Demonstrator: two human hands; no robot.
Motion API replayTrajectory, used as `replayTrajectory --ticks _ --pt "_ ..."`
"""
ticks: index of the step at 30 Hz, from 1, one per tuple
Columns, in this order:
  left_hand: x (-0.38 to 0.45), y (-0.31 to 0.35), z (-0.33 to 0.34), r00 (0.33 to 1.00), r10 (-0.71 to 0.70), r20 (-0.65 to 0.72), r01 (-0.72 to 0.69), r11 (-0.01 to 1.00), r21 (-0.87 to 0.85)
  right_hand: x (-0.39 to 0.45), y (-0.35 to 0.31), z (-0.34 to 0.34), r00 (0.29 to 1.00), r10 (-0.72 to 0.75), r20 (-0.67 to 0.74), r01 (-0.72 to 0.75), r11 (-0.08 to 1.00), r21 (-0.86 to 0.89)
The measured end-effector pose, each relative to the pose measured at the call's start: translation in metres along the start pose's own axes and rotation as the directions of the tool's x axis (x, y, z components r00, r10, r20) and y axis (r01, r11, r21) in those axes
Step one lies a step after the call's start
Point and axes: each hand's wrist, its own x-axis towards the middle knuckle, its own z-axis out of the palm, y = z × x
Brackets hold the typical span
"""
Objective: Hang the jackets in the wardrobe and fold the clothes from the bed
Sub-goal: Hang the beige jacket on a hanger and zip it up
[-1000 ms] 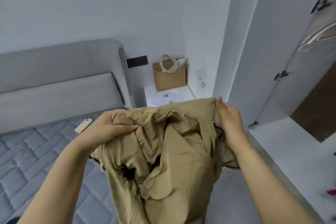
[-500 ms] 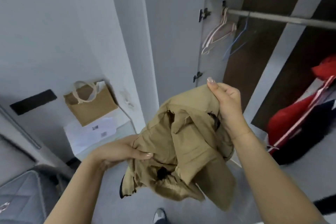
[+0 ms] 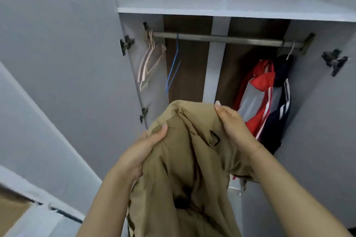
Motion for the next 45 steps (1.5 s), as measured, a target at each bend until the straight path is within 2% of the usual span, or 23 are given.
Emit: replayTrajectory --ticks 5,8,12,15,18,23,26,28,31,34,38,42,45 --pt "0.078 0.029 0.008 0.981 0.064 -0.184 -0.079 0.994 -0.077 0.058 0.031 -0.006 0.999 0.041 0.031 -0.036 0.989 -0.147" --pt "0.113 0.033 0.010 0.943 0.100 -0.316 -0.126 0.990 -0.062 0.105 0.046 -0.005 0.995 0.091 0.031 -0.089 0.994 -0.071" --pt "0.133 0.028 0.011 0.917 0.096 -0.387 -0.106 0.994 -0.005 0.169 0.051 -0.002 0.992 0.100 0.082 -0.087 0.985 -0.150" --pt "0.143 0.034 0.010 0.870 0.127 -0.476 -0.106 0.992 0.070 0.221 0.053 0.014 0.974 0.208 0.090 -0.201 0.976 -0.083" --pt "0.154 0.050 0.001 0.835 0.162 -0.526 -0.145 0.987 0.073 0.268 0.052 0.047 0.914 0.356 0.196 -0.355 0.934 -0.040" --pt "0.168 0.083 -0.025 0.822 0.172 -0.543 -0.168 0.984 0.059 0.323 0.048 0.102 0.821 0.532 0.210 -0.551 0.833 0.044" --pt "0.174 0.097 -0.038 0.843 0.152 -0.516 -0.171 0.985 0.011 0.350 0.042 0.127 0.750 0.583 0.311 -0.640 0.759 0.119" --pt "0.177 0.101 -0.046 0.872 0.138 -0.470 -0.178 0.983 -0.042 0.363 0.038 0.143 0.735 0.586 0.341 -0.654 0.745 0.131" --pt "0.182 0.103 -0.060 0.938 0.088 -0.335 -0.131 0.986 -0.106 0.379 0.038 0.161 0.734 0.613 0.291 -0.655 0.753 0.065" --pt "0.187 0.102 -0.068 0.966 0.037 -0.258 -0.075 0.988 -0.138 0.384 0.035 0.176 0.699 0.646 0.307 -0.685 0.729 0.024" --pt "0.202 0.102 -0.075 0.966 -0.019 -0.259 -0.032 0.981 -0.192 0.401 0.034 0.191 0.719 0.639 0.273 -0.686 0.715 0.132" --pt "0.217 0.106 -0.081 0.954 0.025 -0.299 -0.071 0.987 -0.142 0.408 0.038 0.197 0.739 0.637 0.220 -0.674 0.698 0.243" --pt "0.223 0.107 -0.086 0.946 0.039 -0.323 -0.071 0.994 -0.086 0.409 0.035 0.191 0.780 0.621 0.078 -0.593 0.693 0.411"
